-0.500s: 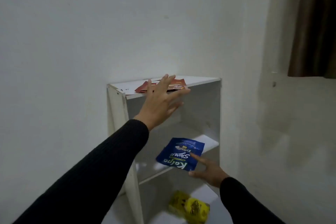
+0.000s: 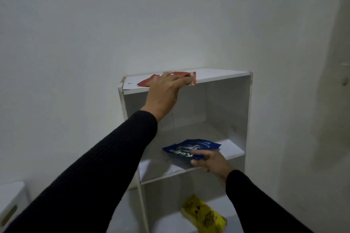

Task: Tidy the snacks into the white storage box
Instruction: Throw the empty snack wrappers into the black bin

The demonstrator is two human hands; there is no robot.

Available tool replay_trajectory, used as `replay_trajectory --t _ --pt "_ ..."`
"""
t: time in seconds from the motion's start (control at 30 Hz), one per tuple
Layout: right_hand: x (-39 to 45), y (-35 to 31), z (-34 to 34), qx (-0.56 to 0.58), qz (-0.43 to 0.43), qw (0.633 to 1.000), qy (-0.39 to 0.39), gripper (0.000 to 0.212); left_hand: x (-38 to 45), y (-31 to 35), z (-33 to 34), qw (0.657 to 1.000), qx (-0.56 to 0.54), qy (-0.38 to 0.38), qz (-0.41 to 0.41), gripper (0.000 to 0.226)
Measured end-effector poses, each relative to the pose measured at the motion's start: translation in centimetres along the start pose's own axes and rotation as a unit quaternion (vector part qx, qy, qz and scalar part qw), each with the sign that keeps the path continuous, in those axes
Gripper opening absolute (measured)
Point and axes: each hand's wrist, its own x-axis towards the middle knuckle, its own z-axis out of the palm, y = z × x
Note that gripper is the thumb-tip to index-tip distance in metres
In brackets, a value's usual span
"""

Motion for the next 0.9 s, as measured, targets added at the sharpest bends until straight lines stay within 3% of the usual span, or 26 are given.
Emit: replay_trajectory --t 0.23,0.5,0.63,0.77,0.9 --pt "-3.6 -2.9 -3.6 0.034 -0.031 0.996 0.074 0.036 1.3 3.7 -2.0 0.995 -0.086 -0.036 -0.032 0.041" --pt "-12.9 -4.9 -7.1 0.022 -0.027 0.971 0.235 0.023 0.9 11.4 -3.9 0.973 -0.224 -0.048 0.022 0.064" --pt "-18.6 -3.9 -7.2 0.011 -0.007 0.950 0.312 0.020 -2.0 16.0 -3.9 0.939 -0.332 -0.078 0.040 0.049" --pt "-24.9 -1.2 -6.5 -0.004 0.045 0.932 0.359 0.021 -5.9 21.6 -2.8 0.902 -0.399 -0.163 0.025 0.034" --pt "-31.4 2.4 -6.6 -0.002 0.087 0.909 0.407 0.025 -10.6 28.3 -2.2 0.856 -0.460 -0.235 0.016 0.033"
